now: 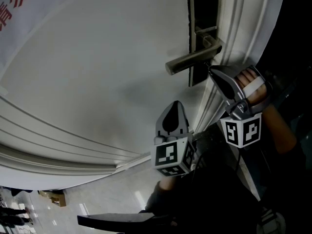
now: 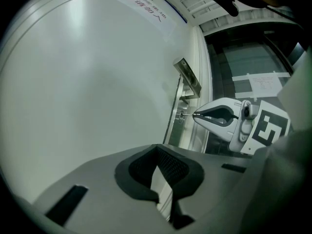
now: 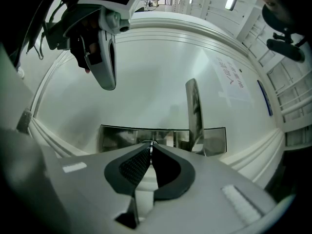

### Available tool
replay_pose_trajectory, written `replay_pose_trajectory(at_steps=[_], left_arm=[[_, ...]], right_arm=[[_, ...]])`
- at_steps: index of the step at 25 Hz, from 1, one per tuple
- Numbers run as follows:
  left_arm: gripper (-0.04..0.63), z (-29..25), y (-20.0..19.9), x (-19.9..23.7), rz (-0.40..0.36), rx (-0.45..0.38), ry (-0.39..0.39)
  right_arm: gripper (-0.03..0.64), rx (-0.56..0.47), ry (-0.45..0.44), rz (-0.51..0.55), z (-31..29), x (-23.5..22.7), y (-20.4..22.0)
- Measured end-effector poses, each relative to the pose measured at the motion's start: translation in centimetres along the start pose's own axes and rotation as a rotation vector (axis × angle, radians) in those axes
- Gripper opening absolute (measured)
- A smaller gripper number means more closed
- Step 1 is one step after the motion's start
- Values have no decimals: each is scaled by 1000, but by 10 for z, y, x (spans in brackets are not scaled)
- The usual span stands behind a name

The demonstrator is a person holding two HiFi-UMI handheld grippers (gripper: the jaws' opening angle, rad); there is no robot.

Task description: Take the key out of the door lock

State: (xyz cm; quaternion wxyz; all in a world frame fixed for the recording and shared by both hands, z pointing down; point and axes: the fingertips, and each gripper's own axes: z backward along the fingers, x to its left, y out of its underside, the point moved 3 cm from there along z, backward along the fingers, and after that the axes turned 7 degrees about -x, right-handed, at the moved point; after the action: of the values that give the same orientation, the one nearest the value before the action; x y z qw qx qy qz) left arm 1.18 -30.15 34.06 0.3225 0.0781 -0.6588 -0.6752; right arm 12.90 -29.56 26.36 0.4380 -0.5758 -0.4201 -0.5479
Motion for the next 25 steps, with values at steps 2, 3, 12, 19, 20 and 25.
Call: replay_pose_trajectory(at_steps=[2, 3, 12, 19, 20, 25], left_arm=[[-2, 0, 0, 0, 2, 1, -2], [0, 1, 0, -1, 4, 3, -2], [0, 2, 0, 0, -2, 1, -2], [-1, 3, -1, -1, -5, 0, 0], [-2, 3, -1, -1, -6, 0, 0], [0, 4, -1, -3, -5, -1, 0]], right_arm=[[12, 0, 1, 0, 0, 0, 0], [12, 1, 2, 0, 1, 0, 0], [12, 3, 3, 1, 2, 0, -1], [12, 1, 1, 0, 4, 1, -1], [12, 1, 1, 0, 4, 1, -1], [12, 0, 1, 2, 4, 1, -1]])
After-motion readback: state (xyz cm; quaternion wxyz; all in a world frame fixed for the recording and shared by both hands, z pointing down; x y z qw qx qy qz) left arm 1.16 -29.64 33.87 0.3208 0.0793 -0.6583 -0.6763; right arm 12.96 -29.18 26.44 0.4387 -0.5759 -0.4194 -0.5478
